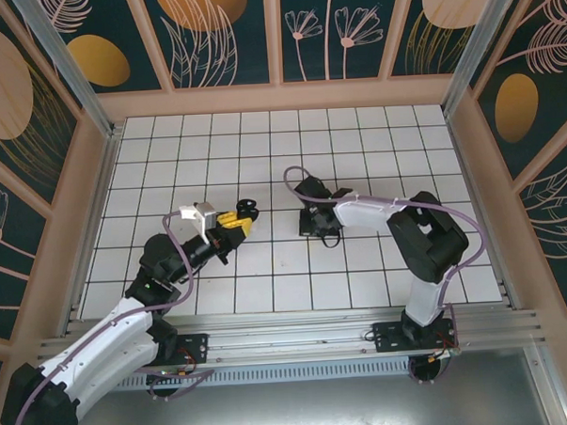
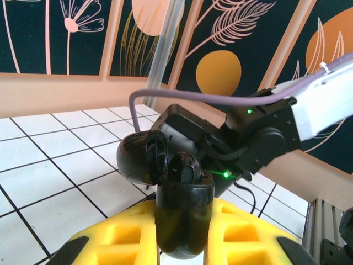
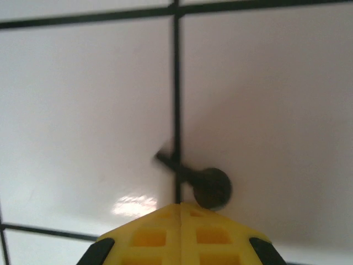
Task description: Insert the wireless bluetooth earbuds into the charging case
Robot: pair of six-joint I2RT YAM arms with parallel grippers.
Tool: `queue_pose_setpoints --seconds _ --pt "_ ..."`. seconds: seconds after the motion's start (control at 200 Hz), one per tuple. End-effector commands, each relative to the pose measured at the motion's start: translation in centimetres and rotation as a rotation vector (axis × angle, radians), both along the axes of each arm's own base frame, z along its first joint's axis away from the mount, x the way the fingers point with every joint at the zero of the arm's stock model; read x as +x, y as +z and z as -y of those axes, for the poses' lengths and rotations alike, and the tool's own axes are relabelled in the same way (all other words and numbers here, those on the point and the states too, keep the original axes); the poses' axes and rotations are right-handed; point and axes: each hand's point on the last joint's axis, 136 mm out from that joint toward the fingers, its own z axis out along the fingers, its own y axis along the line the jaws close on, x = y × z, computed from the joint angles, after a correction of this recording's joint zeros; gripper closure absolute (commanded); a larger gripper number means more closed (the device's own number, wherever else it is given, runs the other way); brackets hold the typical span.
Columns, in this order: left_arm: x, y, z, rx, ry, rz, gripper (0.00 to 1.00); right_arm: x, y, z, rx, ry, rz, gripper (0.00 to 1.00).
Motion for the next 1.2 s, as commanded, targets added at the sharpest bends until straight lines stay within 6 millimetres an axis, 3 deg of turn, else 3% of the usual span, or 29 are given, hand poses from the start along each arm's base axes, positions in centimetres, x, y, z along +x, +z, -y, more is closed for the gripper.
queue_pose_setpoints --seconds 0.0,0.15,0.345,0.546,0.676,0.846,1.196 --pt "-0.3 1.7 0.1 -0.039 -0.013 0.054 1.0 1.3 0.1 3.3 -0.088 -0.024 0.013 0.98" --pt "-0.2 1.7 -0.1 -0.035 -0.005 0.056 1.0 3.6 0.6 4.2 -0.113 -0.016 0.027 0.98" --pt "-0.2 1.6 -0.3 -0.026 0.007 0.058 1.0 5.1 1.8 3.2 -0.097 0.01 0.048 0.99" --pt "-0.1 1.2 -0.4 -0.014 0.016 0.054 1.0 3.8 4.5 2.3 0.038 -0.038 0.066 0.97" --pt "-0.1 0.9 -0.1 -0.011 0.007 0.055 1.0 2.0 5.4 1.2 0.195 -0.086 0.042 0.78" --pt "0.1 0.5 0.6 -0.025 -0.028 0.054 1.0 0.2 4.8 0.3 0.242 -0.119 0.019 0.62" --pt "-0.1 0.0 1.8 -0.073 -0.104 0.02 1.0 0.1 1.1 -0.1 0.189 -0.135 -0.043 0.6"
